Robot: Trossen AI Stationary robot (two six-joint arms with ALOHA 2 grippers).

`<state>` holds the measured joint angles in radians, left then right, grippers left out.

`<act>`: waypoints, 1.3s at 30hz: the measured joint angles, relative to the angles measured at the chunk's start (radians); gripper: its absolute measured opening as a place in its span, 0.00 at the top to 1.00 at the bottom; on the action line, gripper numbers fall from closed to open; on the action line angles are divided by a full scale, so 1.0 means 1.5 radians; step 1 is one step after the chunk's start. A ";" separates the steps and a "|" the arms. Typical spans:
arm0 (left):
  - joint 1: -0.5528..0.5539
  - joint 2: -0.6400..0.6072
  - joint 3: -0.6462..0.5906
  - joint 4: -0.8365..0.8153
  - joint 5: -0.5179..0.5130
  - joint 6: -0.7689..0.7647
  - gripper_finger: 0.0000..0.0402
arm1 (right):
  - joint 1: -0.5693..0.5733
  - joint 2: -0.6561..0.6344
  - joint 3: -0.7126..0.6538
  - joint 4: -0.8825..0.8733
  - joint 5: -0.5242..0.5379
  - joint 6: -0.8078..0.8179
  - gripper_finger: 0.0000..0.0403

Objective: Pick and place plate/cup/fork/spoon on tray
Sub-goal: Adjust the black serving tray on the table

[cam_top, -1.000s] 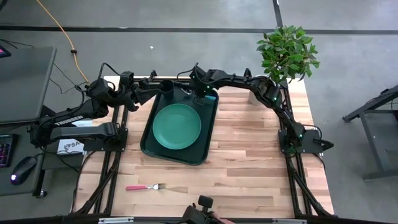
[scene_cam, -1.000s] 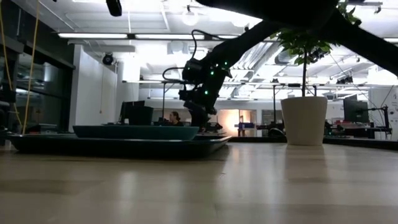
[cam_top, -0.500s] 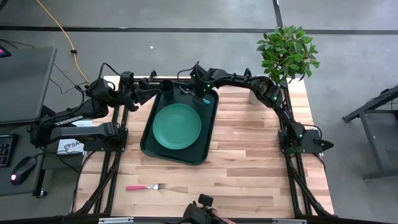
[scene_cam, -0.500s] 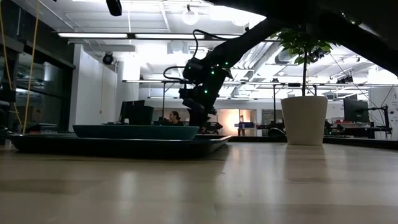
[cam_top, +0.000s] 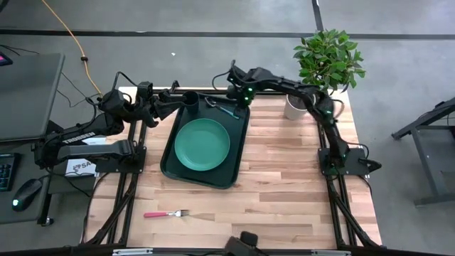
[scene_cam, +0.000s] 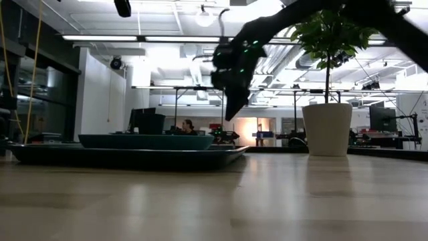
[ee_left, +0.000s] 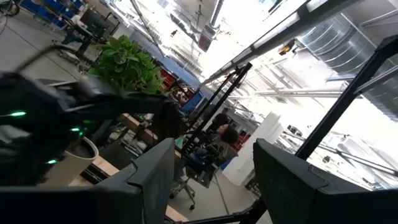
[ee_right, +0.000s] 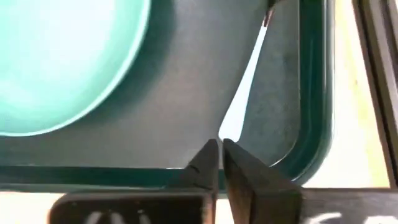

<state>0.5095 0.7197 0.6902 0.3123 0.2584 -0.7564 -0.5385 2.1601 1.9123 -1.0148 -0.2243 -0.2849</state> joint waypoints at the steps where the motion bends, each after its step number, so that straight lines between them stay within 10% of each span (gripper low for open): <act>1: 0.000 0.000 0.000 0.000 0.000 0.000 0.50 | 0.000 -0.031 -0.046 0.035 -0.008 0.018 0.98; 10: 0.000 0.000 0.000 0.000 0.000 0.022 0.50 | 0.075 -0.209 -0.451 0.447 0.018 0.243 1.00; 39: 0.000 0.002 0.000 0.000 -0.003 0.023 0.50 | 0.187 -0.176 -0.467 0.224 0.102 0.138 1.00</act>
<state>0.5098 0.7223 0.6901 0.3120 0.2539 -0.7223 -0.2584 1.8963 1.2125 -0.6791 -0.0711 -0.0779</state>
